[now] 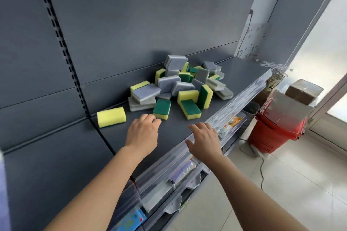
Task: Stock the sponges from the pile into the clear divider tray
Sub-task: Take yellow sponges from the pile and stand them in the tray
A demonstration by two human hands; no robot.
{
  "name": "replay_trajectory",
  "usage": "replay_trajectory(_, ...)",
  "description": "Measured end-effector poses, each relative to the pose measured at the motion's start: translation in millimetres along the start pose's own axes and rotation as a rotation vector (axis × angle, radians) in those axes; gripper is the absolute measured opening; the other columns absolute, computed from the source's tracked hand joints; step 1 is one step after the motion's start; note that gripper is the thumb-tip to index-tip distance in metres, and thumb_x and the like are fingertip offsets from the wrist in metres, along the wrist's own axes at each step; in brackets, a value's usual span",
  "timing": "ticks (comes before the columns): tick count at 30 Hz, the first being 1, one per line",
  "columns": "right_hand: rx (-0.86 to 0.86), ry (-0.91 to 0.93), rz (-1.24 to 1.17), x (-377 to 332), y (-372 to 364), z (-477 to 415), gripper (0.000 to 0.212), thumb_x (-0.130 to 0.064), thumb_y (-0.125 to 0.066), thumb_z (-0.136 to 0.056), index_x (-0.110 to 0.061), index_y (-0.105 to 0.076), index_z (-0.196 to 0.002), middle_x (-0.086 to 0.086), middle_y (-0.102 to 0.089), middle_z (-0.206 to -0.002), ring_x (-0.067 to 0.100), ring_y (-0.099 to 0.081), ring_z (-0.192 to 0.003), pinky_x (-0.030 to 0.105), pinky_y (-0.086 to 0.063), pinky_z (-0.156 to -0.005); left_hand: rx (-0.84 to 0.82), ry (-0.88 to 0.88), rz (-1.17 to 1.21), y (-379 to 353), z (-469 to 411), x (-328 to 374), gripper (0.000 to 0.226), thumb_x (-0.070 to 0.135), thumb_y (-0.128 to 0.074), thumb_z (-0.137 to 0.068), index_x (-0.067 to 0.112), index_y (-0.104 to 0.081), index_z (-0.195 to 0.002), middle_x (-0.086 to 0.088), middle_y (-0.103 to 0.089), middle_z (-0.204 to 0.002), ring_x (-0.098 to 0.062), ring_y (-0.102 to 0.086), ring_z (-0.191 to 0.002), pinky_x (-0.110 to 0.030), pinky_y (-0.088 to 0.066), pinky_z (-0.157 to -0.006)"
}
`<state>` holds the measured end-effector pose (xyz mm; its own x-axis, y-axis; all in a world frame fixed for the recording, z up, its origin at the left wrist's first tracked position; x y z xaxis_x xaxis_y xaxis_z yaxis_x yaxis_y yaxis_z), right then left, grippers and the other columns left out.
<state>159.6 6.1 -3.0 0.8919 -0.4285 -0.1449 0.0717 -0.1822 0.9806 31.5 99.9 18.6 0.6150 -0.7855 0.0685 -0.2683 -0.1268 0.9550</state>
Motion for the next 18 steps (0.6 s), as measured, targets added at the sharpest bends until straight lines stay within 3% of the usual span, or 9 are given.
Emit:
replay_trajectory(7, -0.028, 0.011, -0.022, 32.8, -11.3, -61.4, 0.046, -0.035, -0.056, -0.089, -0.024, -0.046, -0.132, 0.001, -0.045, -0.134, 0.025, -0.037, -0.126, 0.036, -0.034, -0.102, -0.125, 0.074, -0.042, -41.8, -64.4, -0.1, 0.038, 0.026, -0.054, -0.091, 0.019, -0.047, -0.128, -0.006, -0.038, -0.142, -0.024, -0.036, -0.128, -0.035, -0.035, -0.1)
replay_trajectory(13, -0.12, 0.075, -0.06, 49.9, -30.2, -102.3, 0.05, -0.025, -0.053, -0.093, -0.026, -0.038, -0.14, 0.007, -0.024, -0.153, 0.03, -0.028, -0.135, 0.041, -0.034, -0.107, -0.242, 0.215, 0.012, -75.4, -87.3, -10.0, 0.056, 0.019, -0.053, -0.092, 0.023, -0.028, -0.143, -0.008, -0.019, -0.153, -0.029, -0.025, -0.136, -0.041, -0.035, -0.105)
replay_trajectory(16, -0.193, 0.114, -0.103, 55.2, -44.1, -114.5, 0.056, -0.017, -0.051, -0.093, -0.029, -0.031, -0.144, 0.004, -0.013, -0.158, 0.03, -0.023, -0.139, 0.039, -0.034, -0.108, -0.276, 0.291, 0.065, -85.9, -88.4, -13.1, 0.054, 0.022, -0.055, -0.092, 0.023, -0.032, -0.14, -0.008, -0.023, -0.151, -0.029, -0.031, -0.132, -0.041, -0.039, -0.102)
replay_trajectory(18, -0.207, 0.142, -0.14, 57.5, -49.9, -120.3, 0.058, -0.011, -0.051, -0.093, -0.03, -0.032, -0.144, 0.003, -0.015, -0.157, 0.028, -0.028, -0.137, 0.038, -0.037, -0.106, -0.227, 0.33, 0.086, -82.9, -89.7, -13.2, 0.05, 0.023, -0.059, -0.09, 0.024, -0.039, -0.135, -0.005, -0.032, -0.145, -0.028, -0.038, -0.124, -0.038, -0.044, -0.095)
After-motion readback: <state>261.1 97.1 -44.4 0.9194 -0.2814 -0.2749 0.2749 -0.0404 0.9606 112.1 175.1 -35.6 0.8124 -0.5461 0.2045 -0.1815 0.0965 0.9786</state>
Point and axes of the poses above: each hand's wrist, its own z-axis away from the middle knuckle, its own y-axis out of the back of the hand, x = y × z, the point moved 10 cm from there along -z, towards the middle knuckle
